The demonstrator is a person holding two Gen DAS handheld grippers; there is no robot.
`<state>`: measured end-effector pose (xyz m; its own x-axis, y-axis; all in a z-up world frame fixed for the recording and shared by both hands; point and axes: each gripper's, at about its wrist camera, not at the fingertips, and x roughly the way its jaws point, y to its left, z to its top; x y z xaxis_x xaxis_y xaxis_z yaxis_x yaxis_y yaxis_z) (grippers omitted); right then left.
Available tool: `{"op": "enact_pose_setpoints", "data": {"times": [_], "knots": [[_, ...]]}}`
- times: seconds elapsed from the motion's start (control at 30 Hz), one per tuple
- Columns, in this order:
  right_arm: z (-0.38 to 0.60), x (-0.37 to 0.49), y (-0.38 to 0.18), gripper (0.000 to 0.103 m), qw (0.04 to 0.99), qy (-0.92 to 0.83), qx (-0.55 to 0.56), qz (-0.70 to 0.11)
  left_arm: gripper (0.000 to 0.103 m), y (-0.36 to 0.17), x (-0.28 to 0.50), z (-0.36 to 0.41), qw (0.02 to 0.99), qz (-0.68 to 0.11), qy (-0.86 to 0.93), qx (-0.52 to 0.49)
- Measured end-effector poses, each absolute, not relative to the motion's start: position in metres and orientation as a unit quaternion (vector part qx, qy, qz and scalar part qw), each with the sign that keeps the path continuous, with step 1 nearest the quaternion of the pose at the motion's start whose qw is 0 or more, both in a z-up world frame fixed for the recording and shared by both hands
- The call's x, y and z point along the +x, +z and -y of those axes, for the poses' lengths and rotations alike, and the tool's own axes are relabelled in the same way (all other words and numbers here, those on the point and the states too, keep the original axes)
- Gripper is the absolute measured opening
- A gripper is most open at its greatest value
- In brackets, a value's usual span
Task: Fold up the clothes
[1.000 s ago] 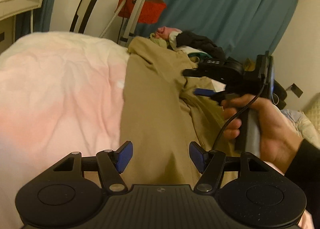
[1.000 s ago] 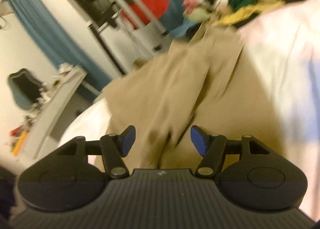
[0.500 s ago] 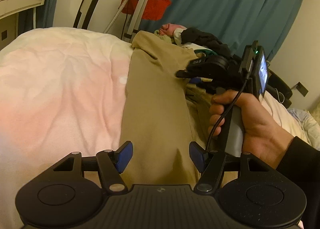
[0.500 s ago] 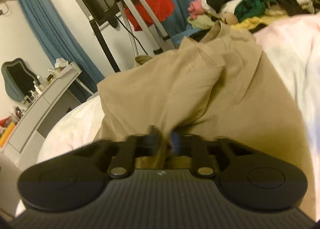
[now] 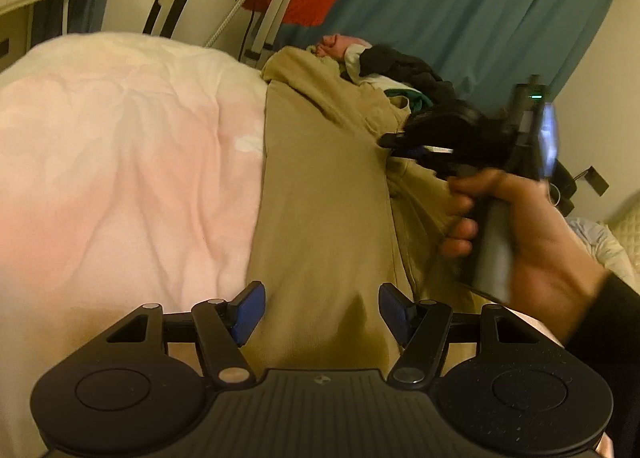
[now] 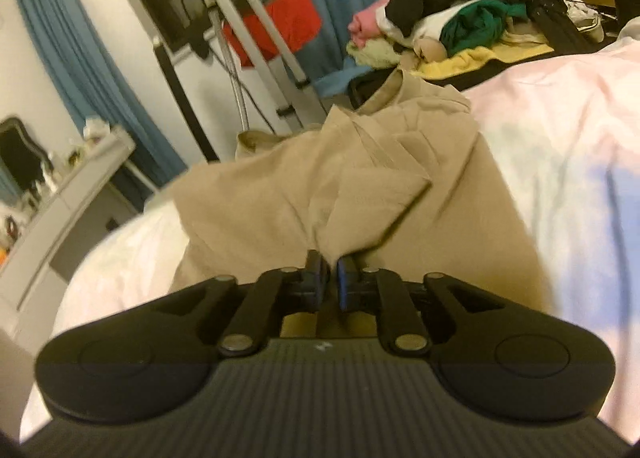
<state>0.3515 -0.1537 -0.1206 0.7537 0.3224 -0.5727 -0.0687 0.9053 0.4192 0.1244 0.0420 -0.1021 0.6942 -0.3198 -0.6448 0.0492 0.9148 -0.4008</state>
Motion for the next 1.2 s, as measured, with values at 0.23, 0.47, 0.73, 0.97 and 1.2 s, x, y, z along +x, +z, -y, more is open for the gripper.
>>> {"op": "enact_pose_setpoints", "data": {"times": [0.23, 0.47, 0.73, 0.97, 1.2], "knots": [[0.196, 0.239, -0.097, 0.071, 0.889, 0.126, 0.216, -0.385, 0.069, -0.104, 0.124, -0.058, 0.881, -0.407, -0.106, -0.219], [0.242, 0.130, -0.133, 0.072, 0.806, 0.094, 0.333, -0.481, 0.071, -0.111, 0.100, -0.077, 0.847, -0.464, -0.090, -0.243], [0.263, 0.075, -0.163, 0.069, 0.762, 0.072, 0.380, -0.520, 0.071, -0.129, 0.068, -0.096, 0.793, -0.509, -0.069, -0.328], [0.250, 0.062, -0.164, 0.069, 0.774, 0.079, 0.333, -0.533, 0.071, -0.138, 0.052, -0.084, 0.758, -0.544, -0.077, -0.350], [0.235, 0.050, -0.160, 0.071, 0.759, 0.093, 0.289, -0.576, 0.066, -0.137, 0.024, -0.068, 0.742, -0.566, -0.081, -0.351]]}}
